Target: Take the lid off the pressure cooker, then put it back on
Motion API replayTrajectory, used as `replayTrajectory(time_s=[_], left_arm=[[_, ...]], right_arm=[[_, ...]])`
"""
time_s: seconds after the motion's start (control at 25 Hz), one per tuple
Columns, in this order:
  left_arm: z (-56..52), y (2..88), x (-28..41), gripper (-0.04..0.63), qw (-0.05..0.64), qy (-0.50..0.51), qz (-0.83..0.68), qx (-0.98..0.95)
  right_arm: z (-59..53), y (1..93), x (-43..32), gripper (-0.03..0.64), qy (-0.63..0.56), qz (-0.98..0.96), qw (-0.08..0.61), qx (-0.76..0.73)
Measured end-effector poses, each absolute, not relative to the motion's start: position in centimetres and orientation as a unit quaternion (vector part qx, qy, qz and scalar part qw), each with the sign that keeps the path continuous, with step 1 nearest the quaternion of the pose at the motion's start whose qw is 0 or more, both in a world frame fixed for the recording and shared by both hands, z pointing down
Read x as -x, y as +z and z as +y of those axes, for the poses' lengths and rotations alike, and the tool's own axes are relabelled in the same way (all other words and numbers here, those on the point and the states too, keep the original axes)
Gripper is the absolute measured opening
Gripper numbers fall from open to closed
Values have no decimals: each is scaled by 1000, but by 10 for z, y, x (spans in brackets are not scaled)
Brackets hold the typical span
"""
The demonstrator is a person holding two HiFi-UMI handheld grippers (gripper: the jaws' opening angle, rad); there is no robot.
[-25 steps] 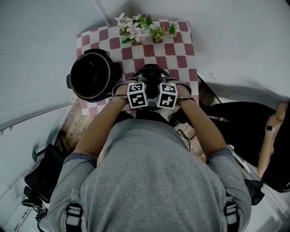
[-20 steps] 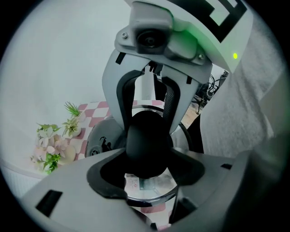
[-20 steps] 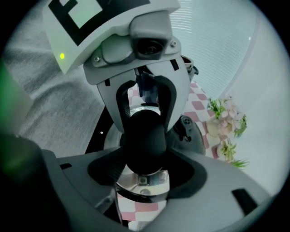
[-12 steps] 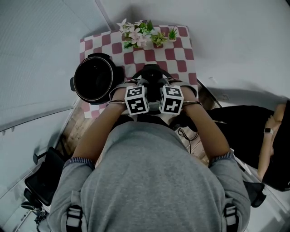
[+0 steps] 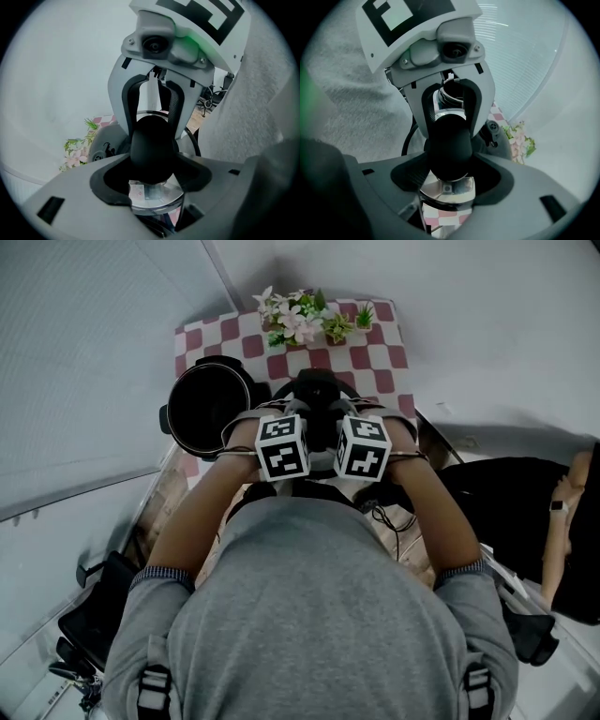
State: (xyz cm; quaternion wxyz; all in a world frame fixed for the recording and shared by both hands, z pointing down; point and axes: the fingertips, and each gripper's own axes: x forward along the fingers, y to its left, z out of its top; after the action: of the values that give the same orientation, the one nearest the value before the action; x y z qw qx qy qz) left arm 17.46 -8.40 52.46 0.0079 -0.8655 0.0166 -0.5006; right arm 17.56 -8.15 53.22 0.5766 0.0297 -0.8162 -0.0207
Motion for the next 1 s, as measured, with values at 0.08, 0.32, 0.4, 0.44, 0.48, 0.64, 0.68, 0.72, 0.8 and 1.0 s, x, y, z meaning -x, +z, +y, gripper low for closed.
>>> replayTrajectory(time_s=[0.08,0.32,0.4,0.44,0.48,0.64,0.68,0.72,0.8,1.0], left_arm=[[-85,518,-165,299,11,-501,15,865],[-87,502,-138,299,17,-502,14,864],[-90,497,-129,299,22,-502,15,864],[-91,495,-125,299,24,-503,15,864],[-92,493,-120,299,27,-503,15,863],[-97,486,-101,299,35,-510,16,860],[-99,484,-96,298,37,-511,16,858],[-101,482,-92,299,39,-513,17,857],[-104,479,-83,299,43,-517,16,855],[-112,473,-54,299,53,-521,1,852]], right_arm=[[-83,526,-166,290,-21,-817,575,-31],[-85,509,-140,290,-27,-815,578,-34],[-88,504,-130,290,-31,-814,579,-38],[-89,502,-126,290,-32,-814,579,-41],[-90,500,-121,290,-35,-813,579,-44],[-96,492,-102,290,-36,-815,576,-54],[-98,490,-97,290,-35,-816,575,-55],[-99,489,-93,290,-36,-817,573,-57],[-103,486,-84,290,-38,-819,570,-59],[-111,476,-55,290,-28,-825,560,-74]])
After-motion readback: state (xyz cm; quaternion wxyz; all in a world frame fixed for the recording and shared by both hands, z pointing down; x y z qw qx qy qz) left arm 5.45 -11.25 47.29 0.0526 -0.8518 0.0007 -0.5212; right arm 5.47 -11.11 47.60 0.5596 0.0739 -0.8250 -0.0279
